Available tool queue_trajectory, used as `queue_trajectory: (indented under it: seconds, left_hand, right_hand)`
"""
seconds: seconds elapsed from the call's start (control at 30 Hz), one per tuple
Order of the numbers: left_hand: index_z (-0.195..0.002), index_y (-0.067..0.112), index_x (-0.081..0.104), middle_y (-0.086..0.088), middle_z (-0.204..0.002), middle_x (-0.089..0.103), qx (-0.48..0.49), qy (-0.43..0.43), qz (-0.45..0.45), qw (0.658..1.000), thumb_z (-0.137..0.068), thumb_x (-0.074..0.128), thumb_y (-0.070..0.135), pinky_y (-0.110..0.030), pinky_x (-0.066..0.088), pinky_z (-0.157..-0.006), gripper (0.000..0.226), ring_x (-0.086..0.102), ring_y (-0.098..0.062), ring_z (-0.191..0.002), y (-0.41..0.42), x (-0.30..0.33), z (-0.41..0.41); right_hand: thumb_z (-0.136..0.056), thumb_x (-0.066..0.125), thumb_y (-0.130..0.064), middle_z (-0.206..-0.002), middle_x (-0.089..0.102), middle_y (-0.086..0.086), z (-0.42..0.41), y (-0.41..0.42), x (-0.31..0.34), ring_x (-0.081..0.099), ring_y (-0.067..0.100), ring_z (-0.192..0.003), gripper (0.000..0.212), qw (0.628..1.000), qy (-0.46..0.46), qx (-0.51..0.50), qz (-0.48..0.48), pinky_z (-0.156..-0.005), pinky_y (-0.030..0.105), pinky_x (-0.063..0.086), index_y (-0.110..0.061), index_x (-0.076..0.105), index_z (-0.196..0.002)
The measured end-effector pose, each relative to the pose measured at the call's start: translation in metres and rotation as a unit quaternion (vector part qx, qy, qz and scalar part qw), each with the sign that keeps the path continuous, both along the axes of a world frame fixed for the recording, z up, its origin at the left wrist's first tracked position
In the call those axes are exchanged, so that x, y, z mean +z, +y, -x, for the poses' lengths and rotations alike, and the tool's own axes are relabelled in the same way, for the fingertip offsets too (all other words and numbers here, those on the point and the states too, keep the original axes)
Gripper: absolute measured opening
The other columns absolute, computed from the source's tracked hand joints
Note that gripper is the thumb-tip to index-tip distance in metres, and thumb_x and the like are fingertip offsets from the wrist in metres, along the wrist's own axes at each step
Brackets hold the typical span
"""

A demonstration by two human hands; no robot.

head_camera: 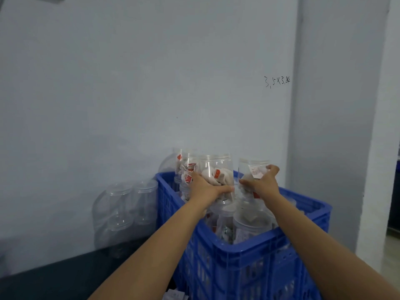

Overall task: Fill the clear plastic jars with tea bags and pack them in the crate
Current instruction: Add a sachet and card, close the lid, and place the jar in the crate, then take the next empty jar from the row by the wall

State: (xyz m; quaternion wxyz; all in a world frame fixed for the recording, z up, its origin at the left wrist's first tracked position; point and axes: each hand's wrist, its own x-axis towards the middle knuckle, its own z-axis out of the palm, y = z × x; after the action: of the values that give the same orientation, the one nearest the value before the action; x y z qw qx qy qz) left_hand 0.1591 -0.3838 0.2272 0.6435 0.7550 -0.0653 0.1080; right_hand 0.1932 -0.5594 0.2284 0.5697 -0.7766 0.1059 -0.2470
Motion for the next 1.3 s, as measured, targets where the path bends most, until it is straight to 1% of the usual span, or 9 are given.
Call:
queue_trajectory:
  seconds: [0.13,0.33,0.5,0.7,0.77,0.9,1.03,1.2,1.3]
  left_hand:
    - [-0.140,0.012,0.034,-0.007,-0.130,0.052,0.011,-0.014,-0.048,0.999,-0.049,0.096,0.029,-0.045,0.049,-0.099,0.112,0.051,-0.026,-0.120,-0.007,-0.004,-0.008]
    - [-0.120,0.014,0.054,-0.001,-0.110,0.066,-0.010,-0.020,-0.110,0.994,-0.045,0.096,0.033,-0.044,0.055,-0.088,0.088,0.062,-0.021,-0.104,-0.015,-0.011,-0.011]
    - [-0.124,0.007,0.027,-0.001,-0.112,0.053,0.015,-0.054,-0.196,0.979,-0.055,0.092,0.040,-0.034,0.050,-0.091,0.101,0.056,-0.021,-0.108,-0.022,-0.007,-0.007]
    - [-0.132,0.004,0.024,-0.015,-0.138,0.035,0.054,-0.070,-0.238,0.967,-0.060,0.087,0.046,-0.031,0.045,-0.090,0.104,0.049,-0.027,-0.121,-0.022,-0.009,-0.002]
    - [-0.131,0.003,0.027,-0.011,-0.130,0.041,0.054,-0.072,-0.241,0.966,-0.063,0.085,0.047,-0.031,0.045,-0.090,0.100,0.049,-0.026,-0.119,-0.020,-0.010,-0.001]
    - [-0.121,0.002,0.038,0.003,-0.101,0.047,0.013,-0.069,-0.260,0.963,-0.067,0.084,0.044,-0.021,0.046,-0.081,0.082,0.054,-0.021,-0.112,-0.010,-0.009,0.001]
    - [-0.132,0.006,0.039,-0.005,-0.126,0.051,-0.011,-0.070,-0.273,0.959,-0.071,0.083,0.035,-0.025,0.043,-0.091,0.081,0.050,-0.024,-0.121,0.010,-0.002,0.006]
    - [-0.106,0.022,0.044,0.016,-0.093,0.047,0.010,-0.112,-0.215,0.970,-0.081,0.075,0.027,-0.011,0.036,-0.065,0.041,0.050,-0.007,-0.092,0.046,-0.003,0.030]
    - [-0.099,0.024,0.052,0.017,-0.095,0.053,0.035,-0.136,-0.149,0.979,-0.085,0.069,0.020,-0.010,0.039,-0.067,0.022,0.053,-0.002,-0.091,0.070,-0.015,0.049]
  right_hand:
    - [-0.075,0.081,-0.021,-0.142,0.041,0.022,-0.002,-0.003,-0.004,0.046,0.039,-0.125,0.097,1.000,-0.011,0.017,0.021,-0.099,0.045,0.044,-0.016,0.016,-0.146]
    - [-0.082,0.076,-0.020,-0.144,0.040,0.022,-0.002,-0.004,-0.009,0.044,0.041,-0.128,0.097,0.999,-0.010,0.021,0.043,-0.104,0.049,0.041,-0.014,0.008,-0.151]
    - [-0.079,0.078,-0.017,-0.140,0.042,0.024,0.000,-0.004,-0.009,0.047,0.042,-0.124,0.092,0.998,0.010,0.018,0.059,-0.102,0.051,0.043,-0.009,0.016,-0.146]
    - [-0.075,0.078,-0.002,-0.143,0.036,0.024,0.001,-0.003,-0.010,0.044,0.039,-0.126,0.099,0.996,0.036,0.021,0.078,-0.096,0.042,0.044,-0.011,0.011,-0.147]
    - [-0.076,0.073,0.005,-0.144,0.034,0.024,0.002,-0.003,-0.010,0.045,0.037,-0.125,0.096,0.997,0.041,0.026,0.062,-0.091,0.037,0.045,-0.011,0.010,-0.147]
    - [-0.080,0.070,0.002,-0.145,0.032,0.026,0.007,0.000,-0.008,0.043,0.041,-0.127,0.097,0.997,0.057,0.009,0.051,-0.102,0.045,0.043,-0.012,0.004,-0.150]
    - [-0.087,0.064,-0.013,-0.146,0.032,0.025,0.021,0.008,0.000,0.039,0.043,-0.129,0.083,0.999,0.047,-0.028,0.001,-0.105,0.050,0.040,-0.010,0.009,-0.148]
    - [-0.092,0.056,-0.019,-0.147,0.029,0.023,0.058,0.030,-0.001,0.038,0.043,-0.129,0.066,0.997,0.024,-0.038,-0.064,-0.106,0.051,0.036,-0.005,0.016,-0.144]
    - [-0.091,0.058,-0.016,-0.146,0.031,0.020,0.090,0.055,-0.002,0.042,0.040,-0.126,0.065,0.994,-0.013,-0.005,-0.104,-0.099,0.047,0.043,-0.008,0.019,-0.143]
